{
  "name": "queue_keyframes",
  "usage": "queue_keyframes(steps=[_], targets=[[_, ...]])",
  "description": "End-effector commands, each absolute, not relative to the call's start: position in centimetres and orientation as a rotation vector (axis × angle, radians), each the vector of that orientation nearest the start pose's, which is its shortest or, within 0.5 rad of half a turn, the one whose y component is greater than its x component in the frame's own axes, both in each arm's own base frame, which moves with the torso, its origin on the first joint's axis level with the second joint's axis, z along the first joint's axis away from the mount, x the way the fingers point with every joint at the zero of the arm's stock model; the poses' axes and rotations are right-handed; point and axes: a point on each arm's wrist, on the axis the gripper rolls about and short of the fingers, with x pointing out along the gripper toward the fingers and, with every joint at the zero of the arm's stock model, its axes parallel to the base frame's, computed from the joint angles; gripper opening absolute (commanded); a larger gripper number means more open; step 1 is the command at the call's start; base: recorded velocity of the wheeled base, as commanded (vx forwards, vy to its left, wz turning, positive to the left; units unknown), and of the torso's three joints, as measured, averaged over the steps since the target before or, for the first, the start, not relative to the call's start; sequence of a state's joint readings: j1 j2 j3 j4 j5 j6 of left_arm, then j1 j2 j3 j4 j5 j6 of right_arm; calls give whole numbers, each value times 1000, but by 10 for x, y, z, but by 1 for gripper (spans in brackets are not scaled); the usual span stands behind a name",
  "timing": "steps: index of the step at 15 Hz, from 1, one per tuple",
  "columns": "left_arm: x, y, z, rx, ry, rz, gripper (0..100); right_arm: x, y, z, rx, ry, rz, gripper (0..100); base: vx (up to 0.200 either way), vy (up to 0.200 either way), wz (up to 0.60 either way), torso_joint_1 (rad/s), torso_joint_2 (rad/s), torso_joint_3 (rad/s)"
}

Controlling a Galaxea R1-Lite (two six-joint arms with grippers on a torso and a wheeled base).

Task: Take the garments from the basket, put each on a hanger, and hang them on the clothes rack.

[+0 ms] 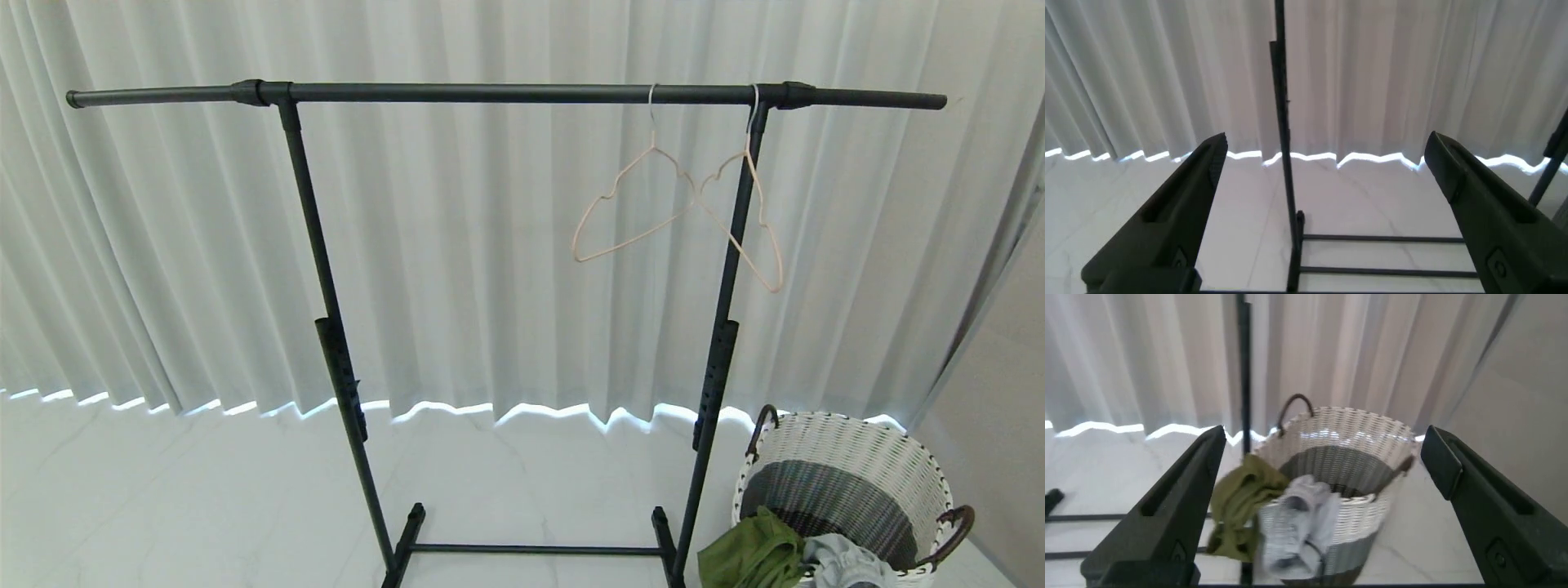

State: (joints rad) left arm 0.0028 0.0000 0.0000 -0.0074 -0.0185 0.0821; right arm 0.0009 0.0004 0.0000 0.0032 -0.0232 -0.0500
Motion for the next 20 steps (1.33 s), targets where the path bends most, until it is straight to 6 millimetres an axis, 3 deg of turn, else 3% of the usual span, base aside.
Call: queue_keyframes(steps=[1, 7, 10, 20], targets=[[-23, 0, 76, 80, -8, -15, 100, -23, -1, 75, -60, 5, -21, 100, 0, 0, 0, 0, 0, 0], [-23, 0, 76, 43, -8, -14, 100, -23, -1, 75, 18, 3, -29, 100, 0, 0, 0, 0, 0, 0], [-23, 0, 76, 41, -8, -14, 100, -23, -1, 75, 11, 3, -28, 100, 200, 0, 0, 1, 2, 4], [-23, 0, 76, 35, -6, -14, 100, -23, -1, 75, 8, 3, -28, 100, 0, 0, 0, -28, 85, 54]])
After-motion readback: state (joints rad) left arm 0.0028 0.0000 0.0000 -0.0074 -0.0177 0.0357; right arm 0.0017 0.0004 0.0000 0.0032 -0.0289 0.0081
